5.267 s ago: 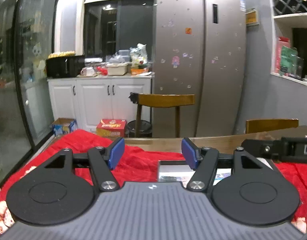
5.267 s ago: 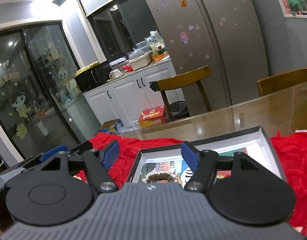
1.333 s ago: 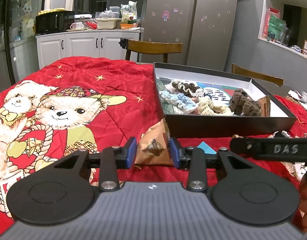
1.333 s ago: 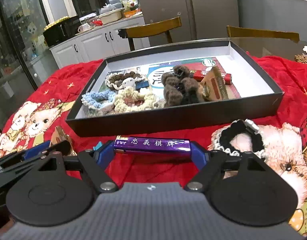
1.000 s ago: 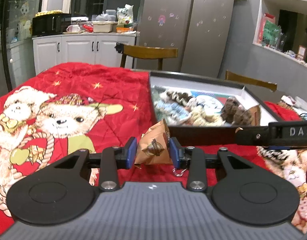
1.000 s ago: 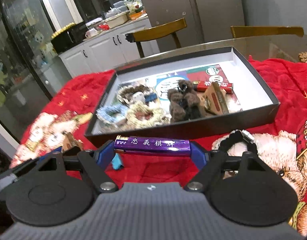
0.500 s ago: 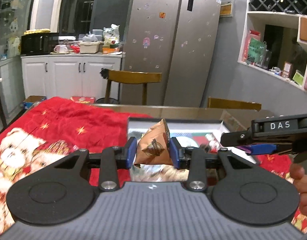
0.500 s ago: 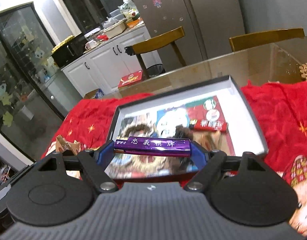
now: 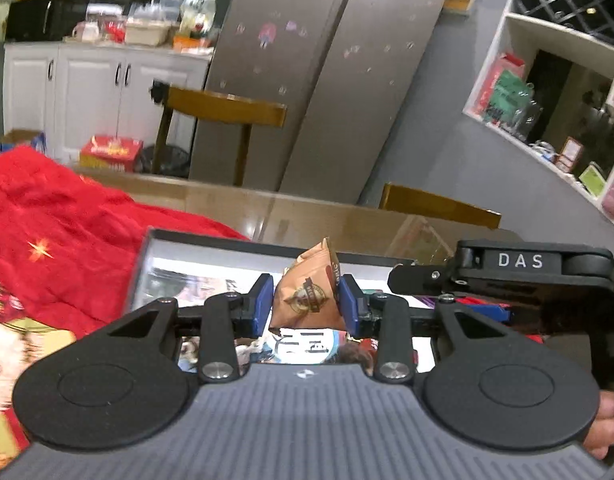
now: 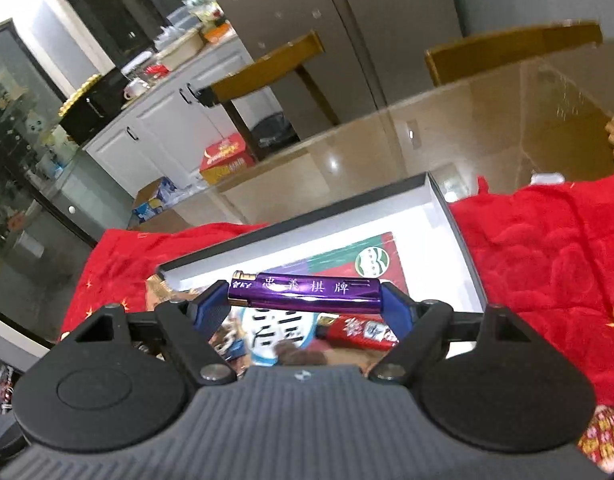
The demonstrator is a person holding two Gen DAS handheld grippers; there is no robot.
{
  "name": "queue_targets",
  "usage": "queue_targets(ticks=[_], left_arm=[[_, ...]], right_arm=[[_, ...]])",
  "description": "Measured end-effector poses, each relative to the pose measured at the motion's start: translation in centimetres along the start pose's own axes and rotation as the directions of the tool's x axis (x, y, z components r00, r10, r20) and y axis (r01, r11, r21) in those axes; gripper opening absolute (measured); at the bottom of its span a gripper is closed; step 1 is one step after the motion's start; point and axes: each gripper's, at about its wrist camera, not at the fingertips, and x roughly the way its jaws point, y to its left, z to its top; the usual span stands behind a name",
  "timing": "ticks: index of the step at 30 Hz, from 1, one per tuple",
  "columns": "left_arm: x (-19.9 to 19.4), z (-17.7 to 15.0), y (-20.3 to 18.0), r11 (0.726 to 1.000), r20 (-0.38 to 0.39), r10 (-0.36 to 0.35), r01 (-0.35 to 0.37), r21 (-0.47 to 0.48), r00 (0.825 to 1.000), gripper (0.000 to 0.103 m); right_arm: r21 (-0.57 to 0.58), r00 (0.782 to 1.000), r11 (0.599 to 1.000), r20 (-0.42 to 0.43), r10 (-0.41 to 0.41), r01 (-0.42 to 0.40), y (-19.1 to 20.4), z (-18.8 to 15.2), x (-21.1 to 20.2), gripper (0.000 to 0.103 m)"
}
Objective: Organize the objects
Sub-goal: 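Lift the snack packet and purple lighter and carry both over the box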
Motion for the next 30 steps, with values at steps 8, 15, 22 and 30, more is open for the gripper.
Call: queue_targets(ticks=[8, 15, 22, 30], left_arm=[[6.5, 0.0, -0.1, 0.999, -0.059, 0.031, -0.031, 0.008, 0.998, 0.042], [8.9, -1.1, -0.2, 0.999, -0.122, 0.044, -0.042, 0.025, 0.992, 0.042], [9.4, -2.1, -1.1, 0.994, -0.113, 0.084, -0.075, 0.079, 0.990, 0.042], [9.6, -2.3, -1.1, 0.989, -0.116, 0.117, -0.106, 0.098, 0.986, 0.042]], right_arm=[[0.031, 0.999, 0.999, -0.036, -0.019, 0.020, -2.4, 1.0, 4.2, 0.080], [0.001, 0.996, 0.997, -0.031, -0.080, 0.080, -2.5, 0.4, 5.7, 0.080], [-0.043, 0.992, 0.991, -0.016, -0.127, 0.127, -2.1, -0.4, 5.7, 0.080], [-0.078, 0.988, 0.985, -0.006, -0.154, 0.153, -1.9, -0.5, 6.1, 0.080]])
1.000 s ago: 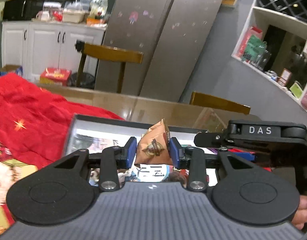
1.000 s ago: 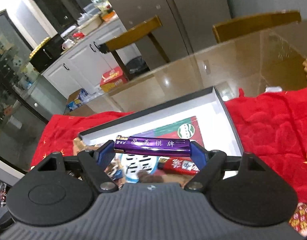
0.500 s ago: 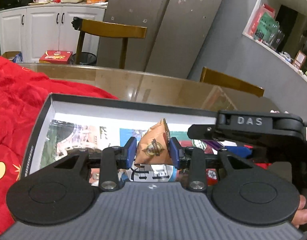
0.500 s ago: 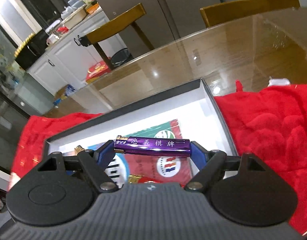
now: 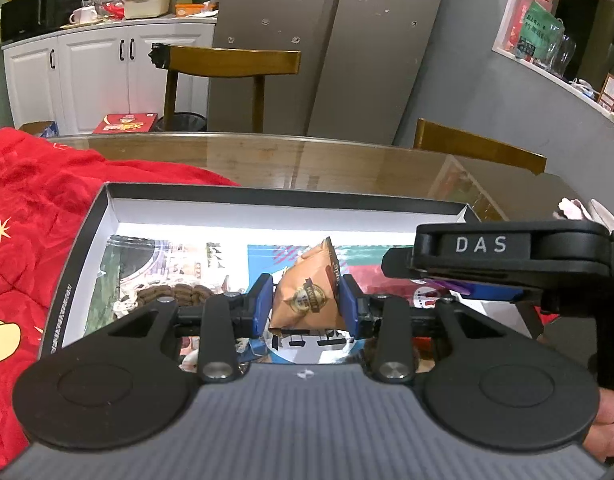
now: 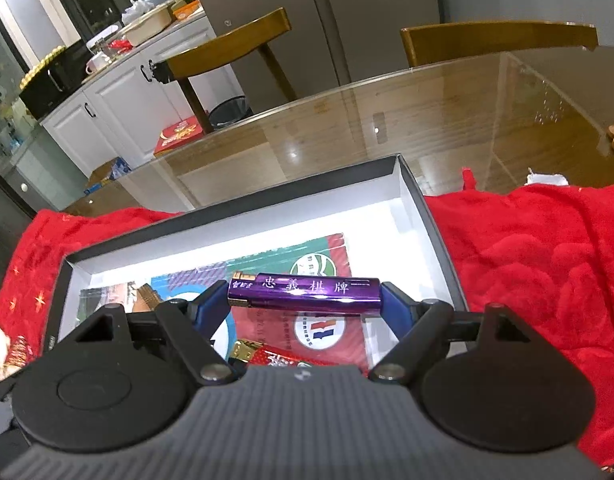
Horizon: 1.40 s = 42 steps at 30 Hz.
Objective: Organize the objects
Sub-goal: 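Lift the snack packet and purple lighter and carry both over the box, then open both grippers to drop the packet and lighter into the box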
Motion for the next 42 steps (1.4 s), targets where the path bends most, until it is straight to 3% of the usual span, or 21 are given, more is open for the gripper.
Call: queue_targets(ticks=[9, 14, 18, 24, 26, 28, 34, 38, 42], left_arm=[[0.4, -0.4, 0.1, 1.000, -0.008, 0.016, -0.016, 0.006, 1.000, 0.042], [0.5, -0.6, 0.1, 1.000, -0.006, 0.017, -0.017, 0.000, 1.000, 0.044], [0.7, -0.6, 0.4, 1.000, -0.033, 0.010, -0.011, -0.027, 0.999, 0.049], [0.5, -0.4, 0.7, 0.999, -0.053, -0.021, 0.018, -0.051, 0.998, 0.065], [0.1, -0.2, 0.8, 0.998, -0.047, -0.021, 0.019, -0.057, 0.999, 0.066], [-1.1, 0.3, 0.8, 0.997, -0.014, 0.013, -0.014, -0.074, 1.000, 0.066], [-7.1, 1.7, 0.6, 0.997, 0.101, -0.029, 0.036, -0.071, 0.995, 0.070], [-12.0, 1.6, 1.3, 0.994, 0.144, -0.074, 0.084, -0.066, 0.987, 0.077], [-17.0, 0.8, 2.3, 0.996, 0.190, -0.076, 0.082, -0.027, 0.979, 0.078]], right_arm=[[-0.068, 0.997, 0.995, 0.025, -0.071, 0.073, 1.3, -0.8, 0.4, 0.081], [-0.064, 0.997, 0.996, 0.028, -0.065, 0.067, 1.3, -1.0, 0.4, 0.083], [-0.048, 0.999, 0.998, 0.019, -0.049, 0.049, 1.2, -0.9, 0.1, 0.090], [-0.013, 1.000, 1.000, 0.006, 0.000, 0.000, 0.7, -0.5, -0.7, 0.091], [0.003, 0.999, 1.000, 0.030, 0.013, -0.013, 0.5, -0.4, -1.6, 0.091], [0.005, 0.998, 1.000, 0.063, 0.027, -0.028, 0.5, -0.1, -2.8, 0.091], [0.000, 0.982, 0.996, 0.166, 0.086, -0.088, 0.5, -0.3, -8.6, 0.092], [-0.033, 0.967, 0.995, 0.235, 0.097, -0.092, 1.0, -2.0, -13.0, 0.094], [-0.044, 0.954, 0.993, 0.276, 0.114, -0.106, 1.0, -3.9, -16.6, 0.094]])
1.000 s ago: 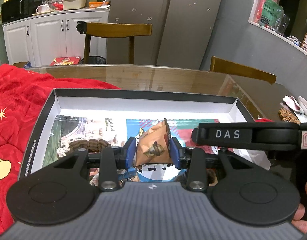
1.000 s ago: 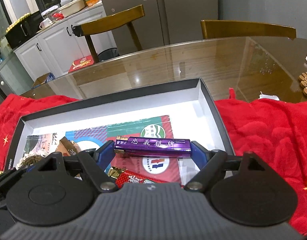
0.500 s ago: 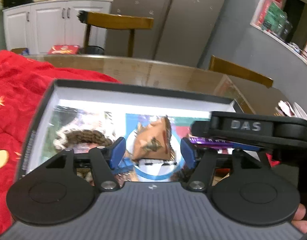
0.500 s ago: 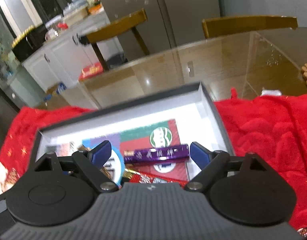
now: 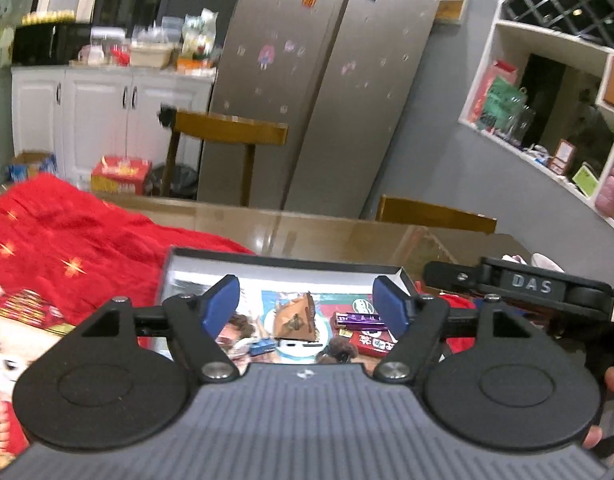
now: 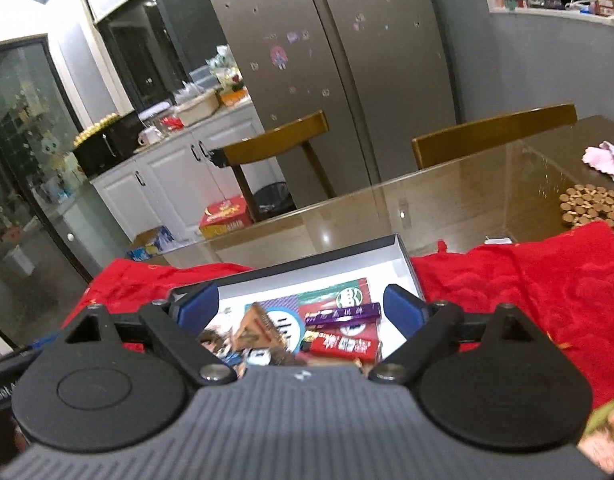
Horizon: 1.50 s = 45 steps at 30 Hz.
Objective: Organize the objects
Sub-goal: 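Open both grippers to drop the packet and lighter into the box, then move the left gripper to the light blue binder clip while the right gripper reaches the black-and-white scrunchie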
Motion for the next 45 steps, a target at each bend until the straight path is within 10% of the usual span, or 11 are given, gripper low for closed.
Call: queue_targets(ticks=[20, 31, 45], left_arm=[[-16.4, -4.6, -2.5, 0.979, 0.229, -0.010, -0.037, 0.200, 0.973, 0.084], [-11.9, -11.2, -1.5, 0.968, 0.139, -0.011, -0.024, 0.250, 0.990, 0.084], [-1.8, -16.1, 2.1, 0.937, -0.056, 0.009, 0.011, 0.348, 0.998, 0.084]], right_arm=[[-0.078, 0.984, 0.997, 0.176, 0.024, -0.010, 1.4, -4.5, -9.5, 0.099], [-0.109, 0.971, 0.993, 0.230, 0.062, -0.037, -0.2, -9.9, -6.9, 0.102], [-0.194, 0.998, 0.981, 0.068, 0.000, 0.014, -1.3, -13.5, -1.7, 0.102]])
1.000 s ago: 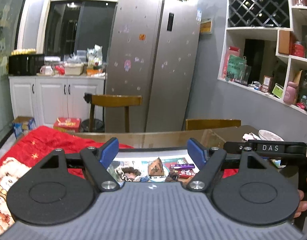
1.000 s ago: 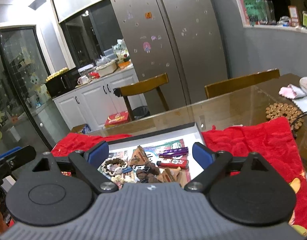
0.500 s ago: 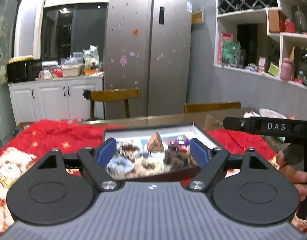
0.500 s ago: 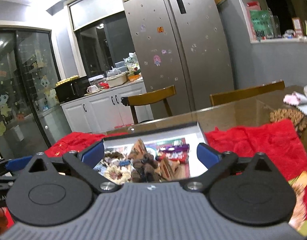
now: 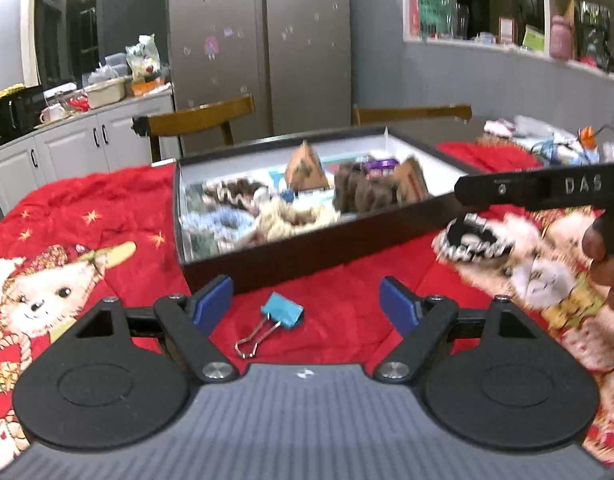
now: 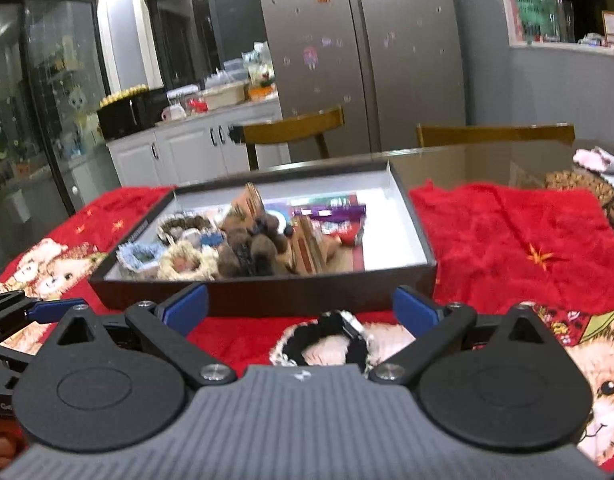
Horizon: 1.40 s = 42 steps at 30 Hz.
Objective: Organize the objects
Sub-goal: 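Move the left gripper to the light blue binder clip while the right gripper reaches the black-and-white scrunchie, then close the left gripper on the binder clip while the right gripper grasps the scrunchie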
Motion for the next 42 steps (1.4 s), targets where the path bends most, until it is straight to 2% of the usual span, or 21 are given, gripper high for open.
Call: queue_targets(ticks=[3, 5, 7, 13, 16, 19, 24, 26, 31, 35, 39, 42], left_arm=[[1.3, -0.6, 0.3, 1.000, -0.032, 0.009, -0.009, -0.009, 0.999, 0.084], [1.9, -0.6, 0.6, 1.000, -0.063, -0.012, 0.010, -0.026, 0.998, 0.084], [2.1, -0.6, 1.1, 0.998, -0.069, -0.047, 0.043, -0.052, 0.996, 0.084], [2.9, -0.7, 1.7, 0.994, -0.100, -0.059, 0.049, -0.099, 0.993, 0.083], [3.1, -0.7, 1.9, 0.993, -0.112, -0.058, 0.047, -0.105, 0.992, 0.082], [3.1, -0.8, 1.6, 0.996, -0.111, -0.038, 0.028, -0.091, 0.993, 0.078], [3.0, -1.0, 0.9, 0.998, -0.102, -0.007, 0.001, -0.055, 0.995, 0.075], [2.9, -1.1, 0.8, 0.999, -0.102, -0.005, 0.000, -0.054, 0.995, 0.075], [2.9, -1.1, 0.8, 0.998, -0.096, 0.014, -0.019, -0.057, 0.995, 0.065], [2.7, -1.3, 0.6, 0.999, -0.085, 0.013, -0.017, -0.041, 0.996, 0.052], [2.6, -1.3, 0.5, 0.999, -0.078, 0.006, -0.008, -0.033, 0.997, 0.035], [2.6, -1.3, 0.6, 0.999, -0.077, 0.011, -0.014, -0.038, 0.997, 0.029]], right_arm=[[-0.027, 0.999, 1.000, -0.036, -0.002, 0.001, 0.0, -0.5, 0.9, 0.102], [-0.036, 0.998, 0.999, -0.063, 0.001, -0.003, 0.0, -0.7, 1.6, 0.099], [-0.033, 0.996, 0.999, -0.085, -0.008, 0.005, 0.0, -1.0, 2.2, 0.098], [-0.040, 0.988, 0.999, -0.150, -0.027, 0.021, -0.3, -1.6, 3.8, 0.094], [-0.046, 0.989, 0.999, -0.145, -0.032, 0.026, -0.3, -1.7, 3.7, 0.090], [-0.058, 0.989, 0.997, -0.139, -0.050, 0.042, -0.1, -1.9, 3.7, 0.082], [-0.126, 0.984, 0.985, -0.122, -0.130, 0.115, 1.0, -2.3, 3.8, 0.069], [-0.135, 0.984, 0.983, -0.117, -0.138, 0.122, 1.1, -2.3, 3.8, 0.065], [-0.117, 0.982, 0.983, -0.108, -0.153, 0.141, 0.8, -2.2, 3.6, 0.056], [-0.108, 0.980, 0.981, -0.101, -0.172, 0.161, 0.7, -2.2, 3.6, 0.047], [-0.103, 0.978, 0.979, -0.096, -0.185, 0.175, 0.6, -2.2, 3.5, 0.038], [-0.093, 0.977, 0.979, -0.094, -0.190, 0.181, 0.4, -2.2, 3.5, 0.034]])
